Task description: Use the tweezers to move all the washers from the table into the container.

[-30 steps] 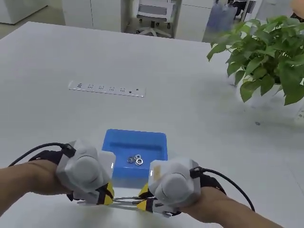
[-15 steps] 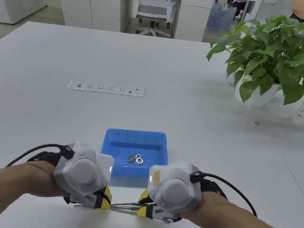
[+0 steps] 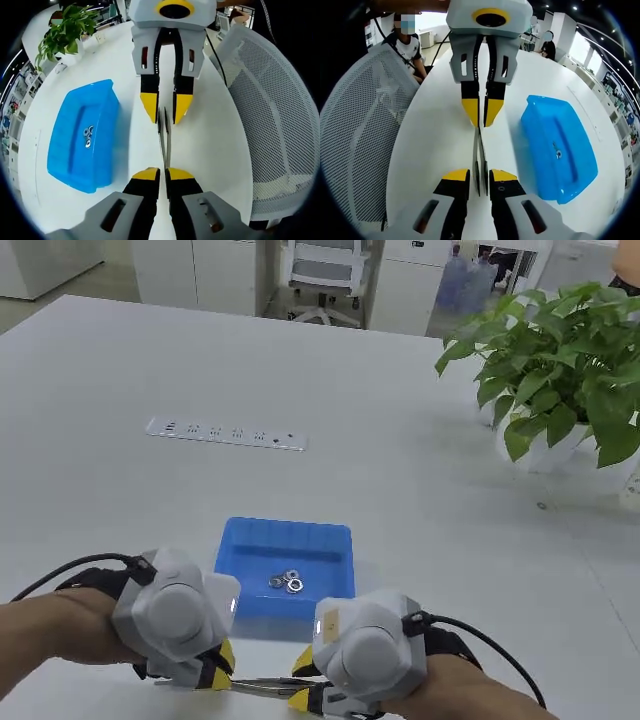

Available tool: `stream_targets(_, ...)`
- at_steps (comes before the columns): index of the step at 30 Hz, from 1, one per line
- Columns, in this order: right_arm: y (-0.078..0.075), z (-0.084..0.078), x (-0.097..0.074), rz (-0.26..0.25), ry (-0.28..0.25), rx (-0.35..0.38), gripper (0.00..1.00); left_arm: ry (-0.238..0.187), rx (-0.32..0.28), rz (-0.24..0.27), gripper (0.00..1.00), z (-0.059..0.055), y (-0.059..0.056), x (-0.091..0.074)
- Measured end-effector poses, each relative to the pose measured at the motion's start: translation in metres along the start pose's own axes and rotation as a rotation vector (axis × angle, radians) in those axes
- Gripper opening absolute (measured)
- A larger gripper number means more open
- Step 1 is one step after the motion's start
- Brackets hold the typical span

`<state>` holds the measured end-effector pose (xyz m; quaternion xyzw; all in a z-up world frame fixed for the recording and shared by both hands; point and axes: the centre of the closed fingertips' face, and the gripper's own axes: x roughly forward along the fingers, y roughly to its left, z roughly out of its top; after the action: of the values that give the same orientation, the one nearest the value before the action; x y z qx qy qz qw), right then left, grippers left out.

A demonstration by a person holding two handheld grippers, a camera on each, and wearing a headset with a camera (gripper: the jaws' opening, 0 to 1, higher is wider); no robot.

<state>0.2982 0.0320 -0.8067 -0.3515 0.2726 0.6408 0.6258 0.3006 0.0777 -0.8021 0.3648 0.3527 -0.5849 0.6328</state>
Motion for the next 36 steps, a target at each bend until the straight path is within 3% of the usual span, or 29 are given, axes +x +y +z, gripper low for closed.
stream_targets(6, -0.006, 0.002, -0.013, -0.049, -0.028, 0.044, 0.27, -0.024, -0.025, 0.029, 0.2, 0.004, 0.001, -0.008)
stream_targets(14, -0.01, 0.002, -0.037, -0.119, -0.086, 0.136, 0.41, -0.116, -0.129, 0.084, 0.29, 0.01, 0.0, -0.033)
stream_targets(22, -0.016, -0.004, -0.061, -0.185, -0.153, 0.232, 0.57, -0.194, -0.213, 0.149, 0.47, 0.011, -0.005, -0.055)
stream_targets(29, -0.023, -0.01, -0.083, -0.218, -0.199, 0.281, 0.7, -0.23, -0.245, 0.171, 0.63, 0.011, -0.003, -0.069)
stream_targets(36, -0.032, -0.016, -0.1, -0.243, -0.234, 0.306, 0.83, -0.302, -0.277, 0.198, 0.77, 0.023, 0.003, -0.085)
